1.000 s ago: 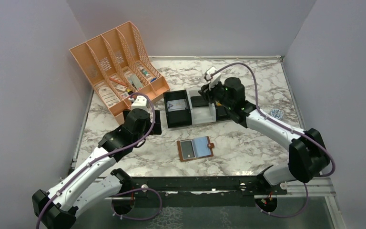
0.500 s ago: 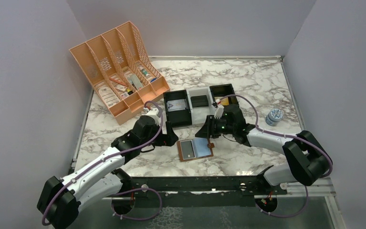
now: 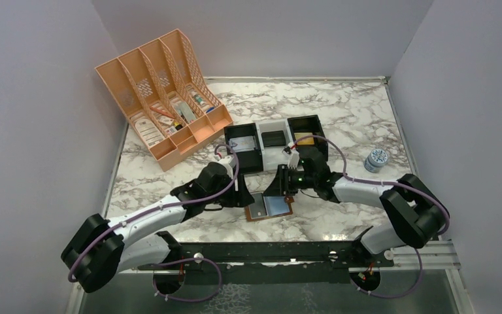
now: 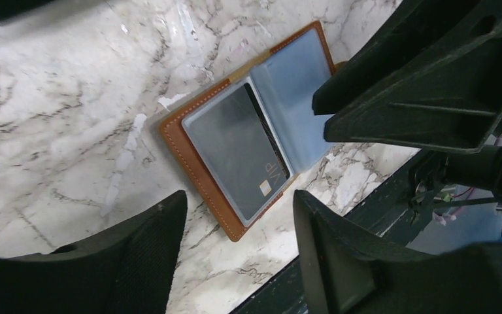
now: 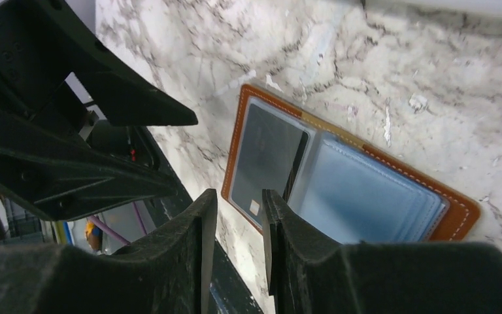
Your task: Take the credit cards out of the card holder
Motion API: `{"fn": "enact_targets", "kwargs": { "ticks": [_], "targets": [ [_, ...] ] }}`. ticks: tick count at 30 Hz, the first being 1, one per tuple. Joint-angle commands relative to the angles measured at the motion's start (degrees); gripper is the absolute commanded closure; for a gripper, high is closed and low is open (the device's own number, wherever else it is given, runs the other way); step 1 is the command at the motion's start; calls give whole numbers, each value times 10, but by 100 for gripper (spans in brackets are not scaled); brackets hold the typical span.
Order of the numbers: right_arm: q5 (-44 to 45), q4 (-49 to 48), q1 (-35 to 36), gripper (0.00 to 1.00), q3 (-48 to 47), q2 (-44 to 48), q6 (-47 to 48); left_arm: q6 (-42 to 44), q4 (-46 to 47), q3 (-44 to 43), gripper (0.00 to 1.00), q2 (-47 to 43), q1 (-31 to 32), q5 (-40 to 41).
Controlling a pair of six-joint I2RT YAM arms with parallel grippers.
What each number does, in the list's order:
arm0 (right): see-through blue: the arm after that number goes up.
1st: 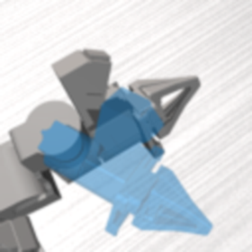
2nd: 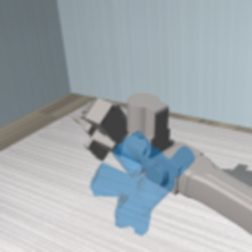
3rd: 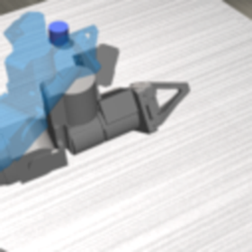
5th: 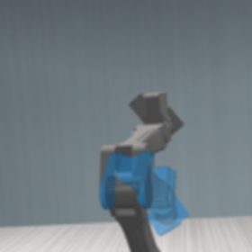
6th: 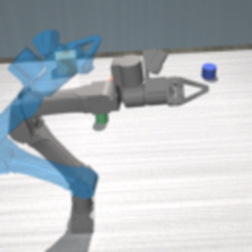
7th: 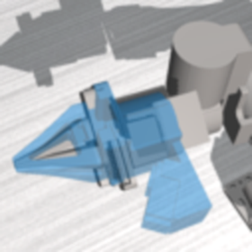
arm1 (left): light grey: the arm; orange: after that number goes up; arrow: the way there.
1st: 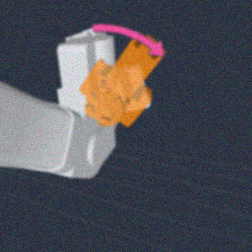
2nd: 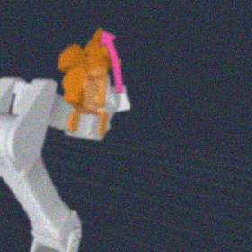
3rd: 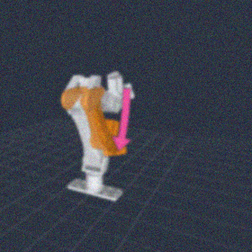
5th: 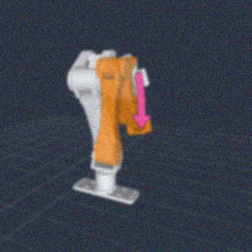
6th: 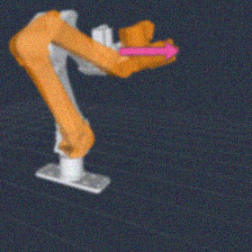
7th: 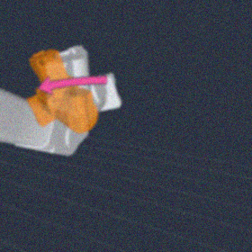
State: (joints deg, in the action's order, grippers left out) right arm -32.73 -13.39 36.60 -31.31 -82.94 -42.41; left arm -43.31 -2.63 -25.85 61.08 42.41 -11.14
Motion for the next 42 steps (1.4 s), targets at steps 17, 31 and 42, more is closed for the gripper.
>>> {"fn": "enact_targets", "kwargs": {
  "ticks": [17,31,42],
  "targets": [
    [27,3,32,75,-6,-98,-11,-13,85,-21,61,114,56,23],
    [51,2,32,82,3,-102,-32,-17,75,2,78,165,60,57],
    [35,2,31,99,-7,-89,-45,-8,35,-8,80,163,62,88]
  ]
}}
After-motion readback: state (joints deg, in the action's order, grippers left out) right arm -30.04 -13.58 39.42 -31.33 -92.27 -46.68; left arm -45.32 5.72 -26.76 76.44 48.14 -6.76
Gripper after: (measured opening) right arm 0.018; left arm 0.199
